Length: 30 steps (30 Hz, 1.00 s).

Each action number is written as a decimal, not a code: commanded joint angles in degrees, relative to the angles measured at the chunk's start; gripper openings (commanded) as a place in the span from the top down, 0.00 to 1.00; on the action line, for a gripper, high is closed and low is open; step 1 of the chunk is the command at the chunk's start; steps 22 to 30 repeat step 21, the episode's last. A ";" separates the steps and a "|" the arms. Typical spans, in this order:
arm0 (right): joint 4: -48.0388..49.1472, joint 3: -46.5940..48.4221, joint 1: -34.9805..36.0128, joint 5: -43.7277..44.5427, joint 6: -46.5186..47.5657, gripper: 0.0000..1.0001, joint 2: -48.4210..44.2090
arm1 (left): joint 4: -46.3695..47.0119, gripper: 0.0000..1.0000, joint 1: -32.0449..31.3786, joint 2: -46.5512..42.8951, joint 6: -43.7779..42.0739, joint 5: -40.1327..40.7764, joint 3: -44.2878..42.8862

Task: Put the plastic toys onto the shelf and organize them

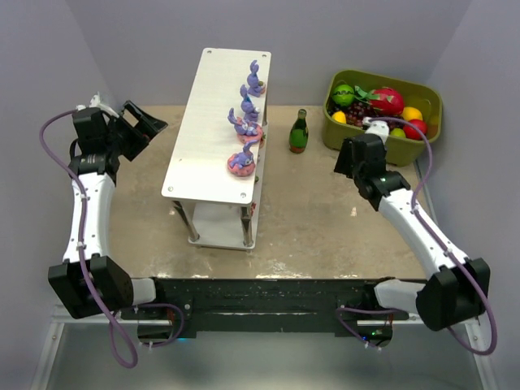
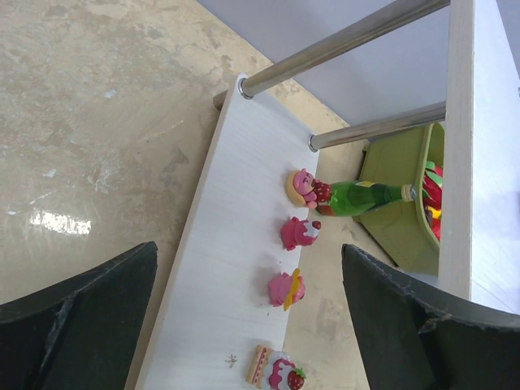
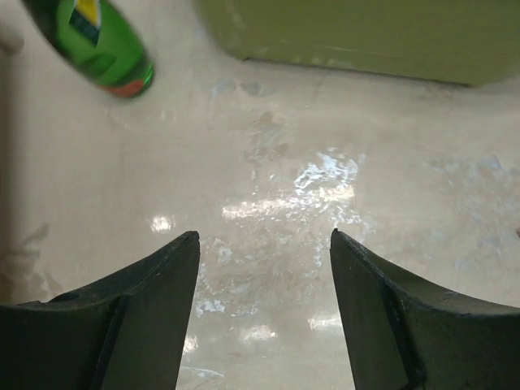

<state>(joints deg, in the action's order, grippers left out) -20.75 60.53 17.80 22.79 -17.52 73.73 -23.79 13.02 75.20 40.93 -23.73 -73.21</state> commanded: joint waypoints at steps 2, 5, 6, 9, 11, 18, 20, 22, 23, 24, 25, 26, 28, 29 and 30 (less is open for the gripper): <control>-4.90 -1.21 -0.40 4.81 -14.64 0.31 -7.98 | -0.11 0.01 0.26 -2.51 -0.76 1.23 0.79; -7.54 0.11 -0.75 4.64 -15.09 0.31 -10.36 | -0.64 0.01 0.34 -3.30 -1.64 2.27 1.14; -8.68 1.76 -1.01 4.46 -14.92 0.30 -10.63 | -0.90 0.01 0.34 -3.57 -2.16 2.72 1.23; -12.11 4.76 -1.72 3.85 -13.60 0.28 -11.51 | -1.70 0.00 0.34 -4.01 -3.13 4.12 1.32; -13.35 5.56 -1.98 4.02 -12.98 0.28 -12.03 | -1.96 0.00 0.34 -4.27 -3.40 4.83 1.32; -13.61 5.65 -2.25 2.79 -13.51 0.27 -13.53 | 0.06 0.01 0.34 -5.50 -5.15 3.77 2.54; -13.96 6.00 -2.42 2.44 -13.59 0.27 -13.53 | 0.15 0.01 0.34 -5.77 -5.94 4.21 2.28; -14.22 6.17 -2.33 2.44 -13.59 0.27 -13.53 | -0.11 0.01 0.34 -5.77 -6.29 4.56 1.85; -14.22 6.17 -2.33 2.44 -13.59 0.27 -13.53 | -0.11 0.01 0.34 -5.77 -6.29 4.56 1.85; -14.22 6.17 -2.33 2.44 -13.59 0.27 -13.53 | -0.11 0.01 0.34 -5.77 -6.29 4.56 1.85; -14.22 6.17 -2.33 2.44 -13.59 0.27 -13.53 | -0.11 0.01 0.34 -5.77 -6.29 4.56 1.85; -14.22 6.17 -2.33 2.44 -13.59 0.27 -13.53 | -0.11 0.01 0.34 -5.77 -6.29 4.56 1.85; -14.22 6.17 -2.33 2.44 -13.59 0.27 -13.53 | -0.11 0.01 0.34 -5.77 -6.29 4.56 1.85; -14.22 6.17 -2.33 2.44 -13.59 0.27 -13.53 | -0.11 0.01 0.34 -5.77 -6.29 4.56 1.85; -14.22 6.17 -2.33 2.44 -13.59 0.27 -13.53 | -0.11 0.01 0.34 -5.77 -6.29 4.56 1.85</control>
